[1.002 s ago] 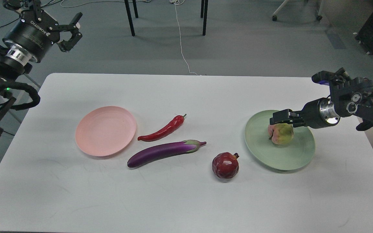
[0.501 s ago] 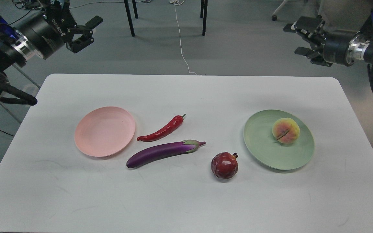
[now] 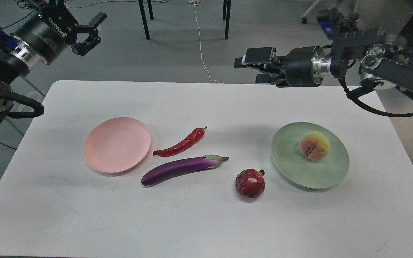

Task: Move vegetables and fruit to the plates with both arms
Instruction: 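Lift the right gripper away from the green plate, then lower the right gripper onto the red fruit and grasp it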

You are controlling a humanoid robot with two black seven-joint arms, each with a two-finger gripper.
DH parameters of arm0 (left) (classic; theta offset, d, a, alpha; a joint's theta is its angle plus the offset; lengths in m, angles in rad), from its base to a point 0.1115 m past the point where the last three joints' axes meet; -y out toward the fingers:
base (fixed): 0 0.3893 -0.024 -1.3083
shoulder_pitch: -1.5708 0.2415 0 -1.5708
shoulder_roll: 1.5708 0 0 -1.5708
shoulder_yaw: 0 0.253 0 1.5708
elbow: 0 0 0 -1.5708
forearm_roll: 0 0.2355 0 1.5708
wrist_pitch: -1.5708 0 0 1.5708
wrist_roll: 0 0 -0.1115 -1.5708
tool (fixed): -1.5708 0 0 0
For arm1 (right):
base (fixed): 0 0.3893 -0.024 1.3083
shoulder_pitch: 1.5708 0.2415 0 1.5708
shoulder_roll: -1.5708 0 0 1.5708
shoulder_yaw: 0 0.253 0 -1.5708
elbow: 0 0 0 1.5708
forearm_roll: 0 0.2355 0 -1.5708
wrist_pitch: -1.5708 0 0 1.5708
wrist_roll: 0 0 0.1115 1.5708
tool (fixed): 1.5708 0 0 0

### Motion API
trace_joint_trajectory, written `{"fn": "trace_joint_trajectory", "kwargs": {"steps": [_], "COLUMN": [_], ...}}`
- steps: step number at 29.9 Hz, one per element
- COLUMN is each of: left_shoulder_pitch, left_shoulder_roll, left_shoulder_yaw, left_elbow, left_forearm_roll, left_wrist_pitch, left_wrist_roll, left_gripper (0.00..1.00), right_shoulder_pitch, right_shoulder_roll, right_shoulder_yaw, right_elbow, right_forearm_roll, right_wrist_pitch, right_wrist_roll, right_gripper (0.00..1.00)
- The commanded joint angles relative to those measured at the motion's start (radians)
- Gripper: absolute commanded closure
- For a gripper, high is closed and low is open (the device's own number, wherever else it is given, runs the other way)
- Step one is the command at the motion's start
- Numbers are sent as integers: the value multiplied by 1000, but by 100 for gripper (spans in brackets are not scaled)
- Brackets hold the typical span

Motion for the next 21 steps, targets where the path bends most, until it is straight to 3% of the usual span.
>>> {"fn": "trace_joint_trajectory", "kwargs": {"steps": [1, 12, 21], "left_shoulder_pitch": [2, 2, 2], "left_shoulder_roll": [-4, 6, 14], "left_shoulder_yaw": [-5, -16, -17], "left_elbow": [1, 1, 1], "left_forearm_roll": [-22, -30, -28], "left_wrist_pitch": [4, 15, 15], "left_wrist_roll": [1, 0, -2], "left_gripper": [2, 2, 2], "right_shoulder_pitch": [72, 102, 107], "right_shoulder_roll": [81, 173, 204], "right_shoulder_yaw": [-131, -333, -456], "right_elbow": [42, 149, 212], "right_forearm_roll": [-67, -425, -453], "right_wrist_pitch": [0, 0, 0], "right_wrist_roll": [2, 13, 14], "right_gripper": [2, 3, 3]}}
